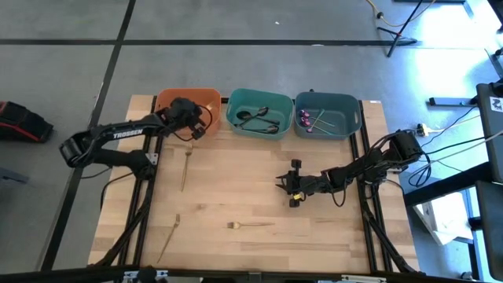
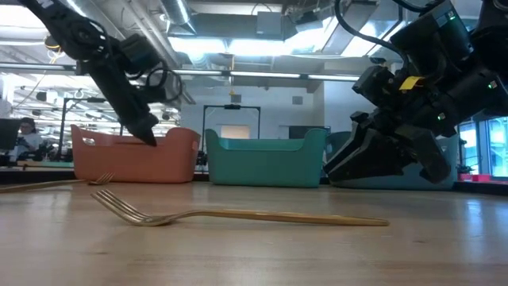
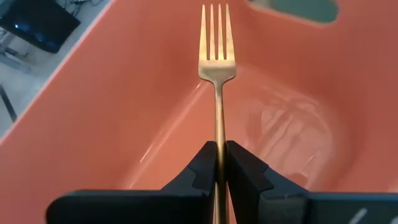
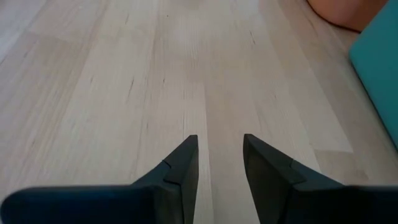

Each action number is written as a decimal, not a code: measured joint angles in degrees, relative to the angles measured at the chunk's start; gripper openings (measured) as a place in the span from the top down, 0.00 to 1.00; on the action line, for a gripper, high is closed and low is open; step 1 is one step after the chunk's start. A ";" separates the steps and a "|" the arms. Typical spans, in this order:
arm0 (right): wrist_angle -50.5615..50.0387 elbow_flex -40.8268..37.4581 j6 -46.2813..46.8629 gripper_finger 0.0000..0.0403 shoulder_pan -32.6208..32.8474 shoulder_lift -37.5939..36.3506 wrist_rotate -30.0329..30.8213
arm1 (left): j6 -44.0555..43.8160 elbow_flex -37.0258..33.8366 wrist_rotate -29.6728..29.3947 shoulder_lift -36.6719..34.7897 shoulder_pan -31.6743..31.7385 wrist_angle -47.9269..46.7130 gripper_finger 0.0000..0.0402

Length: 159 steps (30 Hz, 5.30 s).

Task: Sort silverware by color (type)
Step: Put the gold fork into the orange bin

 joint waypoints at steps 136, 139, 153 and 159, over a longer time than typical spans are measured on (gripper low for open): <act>4.42 0.25 -7.28 0.71 -0.01 0.00 -1.08 | -6.99 21.59 -12.95 -0.46 -9.31 -34.49 0.95; 4.42 0.25 -7.28 0.71 -0.01 0.00 -1.08 | -0.84 21.59 -8.78 2.13 -6.02 -32.06 0.95; 4.33 0.25 -7.28 0.71 0.00 0.00 -1.08 | 5.14 21.59 -2.20 13.67 0.78 -30.62 0.95; 4.33 0.26 -7.29 0.71 -0.02 0.00 -1.08 | 4.87 21.59 -3.15 14.25 0.78 -30.23 0.89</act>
